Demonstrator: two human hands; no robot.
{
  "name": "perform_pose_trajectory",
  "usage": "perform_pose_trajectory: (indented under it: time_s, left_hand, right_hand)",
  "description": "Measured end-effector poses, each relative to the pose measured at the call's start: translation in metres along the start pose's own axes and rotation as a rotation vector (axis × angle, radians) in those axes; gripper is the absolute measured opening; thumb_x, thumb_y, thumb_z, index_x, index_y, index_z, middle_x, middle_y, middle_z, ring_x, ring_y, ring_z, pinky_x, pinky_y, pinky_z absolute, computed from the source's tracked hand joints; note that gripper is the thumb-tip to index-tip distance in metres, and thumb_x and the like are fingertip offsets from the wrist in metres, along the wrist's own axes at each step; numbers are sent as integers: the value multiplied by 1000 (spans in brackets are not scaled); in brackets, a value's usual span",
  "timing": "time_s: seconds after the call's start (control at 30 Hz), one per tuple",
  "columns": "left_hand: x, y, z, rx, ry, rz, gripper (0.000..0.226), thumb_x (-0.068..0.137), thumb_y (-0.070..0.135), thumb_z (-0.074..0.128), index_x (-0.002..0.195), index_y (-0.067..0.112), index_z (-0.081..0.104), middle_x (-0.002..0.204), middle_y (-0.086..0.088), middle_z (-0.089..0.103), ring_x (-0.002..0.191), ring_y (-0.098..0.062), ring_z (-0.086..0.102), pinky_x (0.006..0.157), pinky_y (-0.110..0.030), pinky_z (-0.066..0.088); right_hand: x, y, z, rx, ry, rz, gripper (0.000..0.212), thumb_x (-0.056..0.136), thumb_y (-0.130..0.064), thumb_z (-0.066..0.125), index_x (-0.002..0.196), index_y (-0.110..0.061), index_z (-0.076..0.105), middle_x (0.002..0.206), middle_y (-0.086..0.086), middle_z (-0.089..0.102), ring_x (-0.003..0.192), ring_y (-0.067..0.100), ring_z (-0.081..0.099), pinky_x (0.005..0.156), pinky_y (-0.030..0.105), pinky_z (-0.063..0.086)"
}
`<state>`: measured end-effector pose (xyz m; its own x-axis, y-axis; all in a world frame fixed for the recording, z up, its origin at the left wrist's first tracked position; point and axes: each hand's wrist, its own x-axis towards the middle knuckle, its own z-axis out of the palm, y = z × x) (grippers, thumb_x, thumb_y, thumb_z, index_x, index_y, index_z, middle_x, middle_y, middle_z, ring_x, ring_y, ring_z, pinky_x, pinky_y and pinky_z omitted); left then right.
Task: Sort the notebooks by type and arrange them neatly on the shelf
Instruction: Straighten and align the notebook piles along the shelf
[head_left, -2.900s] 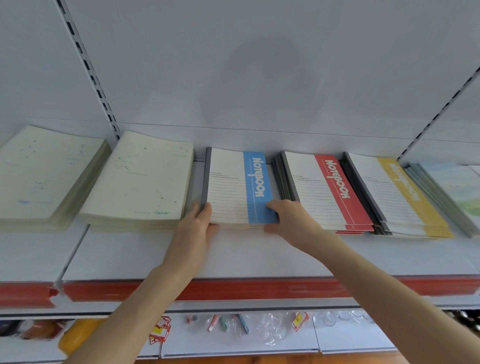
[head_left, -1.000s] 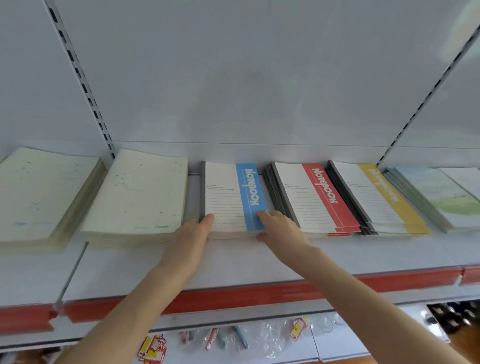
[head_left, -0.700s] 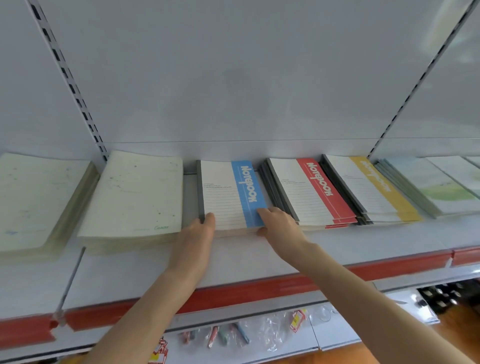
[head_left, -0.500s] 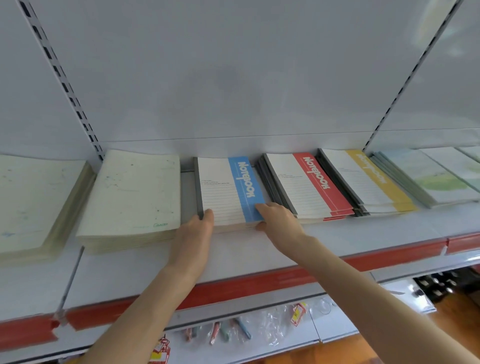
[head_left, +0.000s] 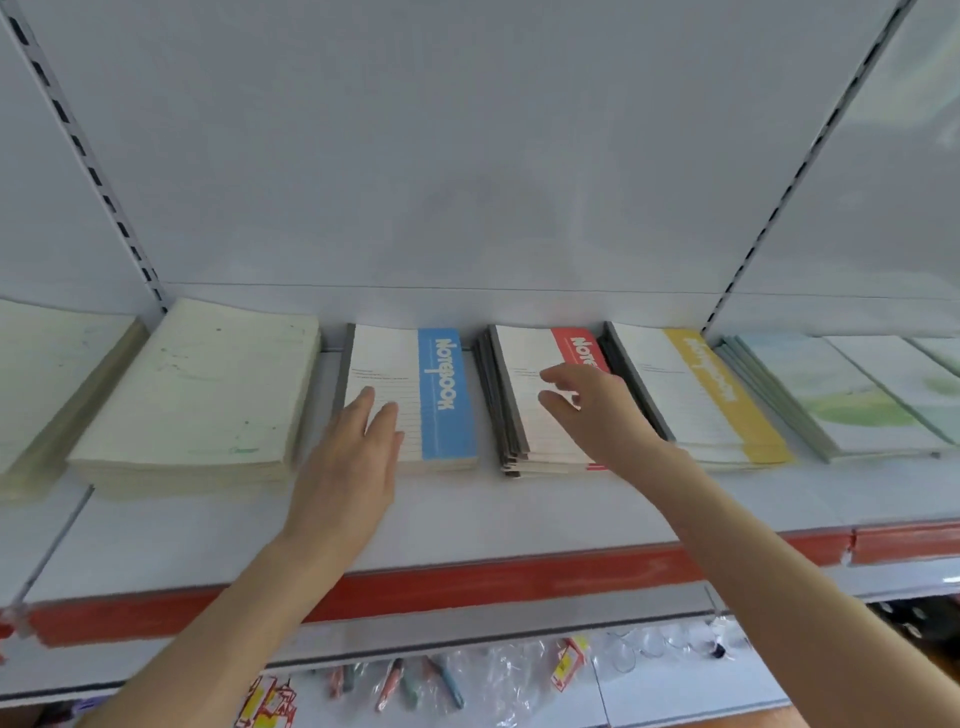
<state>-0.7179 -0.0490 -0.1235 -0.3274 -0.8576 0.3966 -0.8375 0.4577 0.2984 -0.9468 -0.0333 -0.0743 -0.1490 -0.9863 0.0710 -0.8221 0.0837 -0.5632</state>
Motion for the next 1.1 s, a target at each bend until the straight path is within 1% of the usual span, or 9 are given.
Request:
perform_pose_trajectory:
  time_s: [0.07, 0.17, 0.33, 0.43, 0.7, 0.83, 0.9, 1.0, 1.1]
  left_hand:
    - [16, 26, 6, -129, 6, -51, 27, 90, 9, 58, 110, -8, 61, 116, -26, 60, 106, -41, 59, 88, -45, 48]
    - [41, 64, 23, -239, -68, -125, 32, 95, 15, 50, 119, -5, 56, 116, -22, 60, 108, -36, 56, 90, -38, 42]
    - [64, 106, 48, -205, -297, -270, 40, 97, 25, 44, 127, -1, 44, 120, -18, 57, 111, -31, 52, 90, -35, 39]
    - [67, 113, 57, -224, -379, -347, 42, 97, 26, 43, 131, 0, 38, 125, -17, 54, 115, -30, 51, 93, -36, 42]
    - [71, 113, 57, -390, -301, -427, 37, 96, 9, 42, 132, 6, 37, 124, -11, 56, 109, -24, 56, 80, -21, 39]
    - [75, 109, 57, -399, -329, -403, 43, 95, 9, 44, 137, 6, 34, 129, -7, 53, 111, -20, 53, 79, -16, 36]
    - [82, 107, 59, -411, -341, -405, 51, 94, 14, 46, 142, 8, 28, 126, -8, 53, 98, -16, 57, 76, -19, 38]
    - [88, 105, 62, -433, -314, -440, 51, 94, 14, 48, 141, 10, 30, 120, -7, 54, 68, -2, 46, 59, -16, 37]
    - [88, 103, 62, -446, -275, -421, 41, 93, 11, 50, 132, 9, 40, 120, -5, 56, 82, -8, 47, 67, -16, 35]
  right_hand:
    - [13, 19, -12, -54, 12, 32, 36, 95, -19, 48, 131, -9, 50, 132, 8, 53, 123, 21, 47, 99, 27, 34]
    - [31, 44, -22, -111, -51, 82, 41, 95, -23, 47, 133, -8, 43, 132, 12, 50, 119, 26, 46, 89, 30, 37]
    - [51, 68, -21, -111, -200, 155, 44, 94, -30, 49, 129, -5, 39, 119, 12, 54, 103, 27, 53, 72, 29, 39]
    - [59, 77, -14, -71, -215, 174, 41, 93, -31, 50, 123, -7, 39, 115, 10, 54, 90, 23, 54, 70, 30, 44]
    - [67, 76, 4, 142, -148, 210, 42, 89, -31, 55, 123, -11, 40, 114, 4, 55, 94, 21, 56, 69, 29, 43]
    - [72, 78, 1, 225, -123, 197, 18, 88, -27, 53, 99, -13, 51, 85, -1, 58, 72, 14, 55, 56, 24, 42]
    - [71, 80, 0, 327, -123, 256, 21, 89, -28, 54, 105, -14, 53, 91, -1, 62, 77, 14, 59, 59, 24, 45]
    - [69, 80, 5, 403, -106, 358, 38, 86, -32, 58, 118, -14, 49, 102, 1, 64, 89, 20, 63, 77, 35, 52]
    - [69, 80, 6, 384, -73, 372, 35, 87, -30, 57, 116, -14, 46, 97, -2, 61, 87, 18, 61, 73, 32, 49]
